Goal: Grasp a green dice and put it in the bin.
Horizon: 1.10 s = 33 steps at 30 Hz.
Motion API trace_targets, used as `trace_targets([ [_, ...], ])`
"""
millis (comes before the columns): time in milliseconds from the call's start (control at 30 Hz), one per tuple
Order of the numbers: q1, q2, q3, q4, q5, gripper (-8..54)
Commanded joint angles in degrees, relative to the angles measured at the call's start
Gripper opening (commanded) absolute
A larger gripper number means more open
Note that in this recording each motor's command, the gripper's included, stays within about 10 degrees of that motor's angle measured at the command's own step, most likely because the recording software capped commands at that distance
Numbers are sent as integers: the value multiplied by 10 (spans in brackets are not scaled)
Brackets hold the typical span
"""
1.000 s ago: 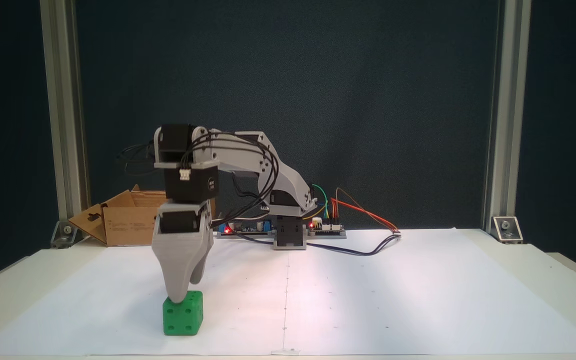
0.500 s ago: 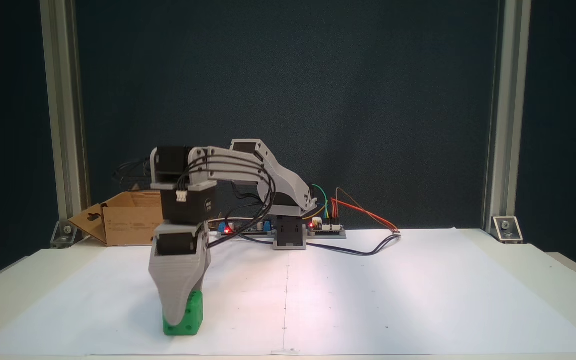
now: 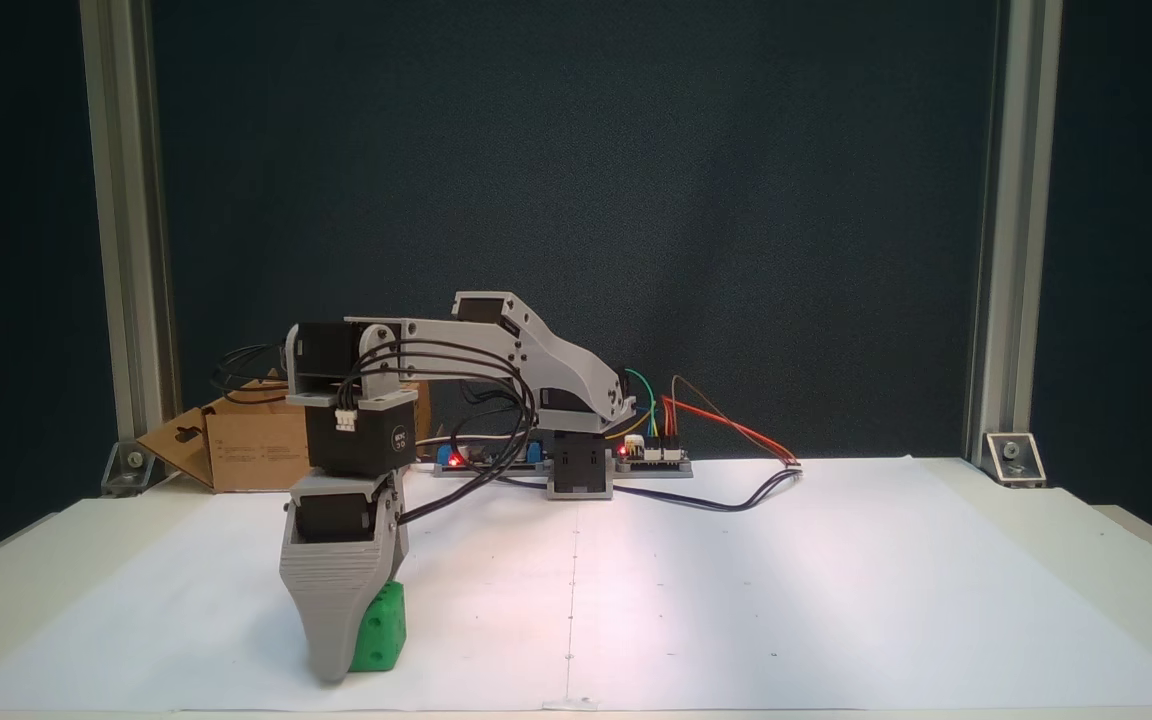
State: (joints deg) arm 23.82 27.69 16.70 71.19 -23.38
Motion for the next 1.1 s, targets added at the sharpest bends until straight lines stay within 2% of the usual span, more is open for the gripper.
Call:
trace_targets([
  [0, -1, 6, -33, -3, -20, 272],
  [133, -1, 6, -33, -3, -5, 133],
  [167, -2, 6, -33, -3, -2, 116],
  [433, 2, 18, -32, 5, 36, 116],
  [733, 6, 226, -4, 84, 41, 116],
  [1000, 58, 452, 312, -8, 40, 116],
  [1067, 105, 508, 337, -22, 33, 116],
])
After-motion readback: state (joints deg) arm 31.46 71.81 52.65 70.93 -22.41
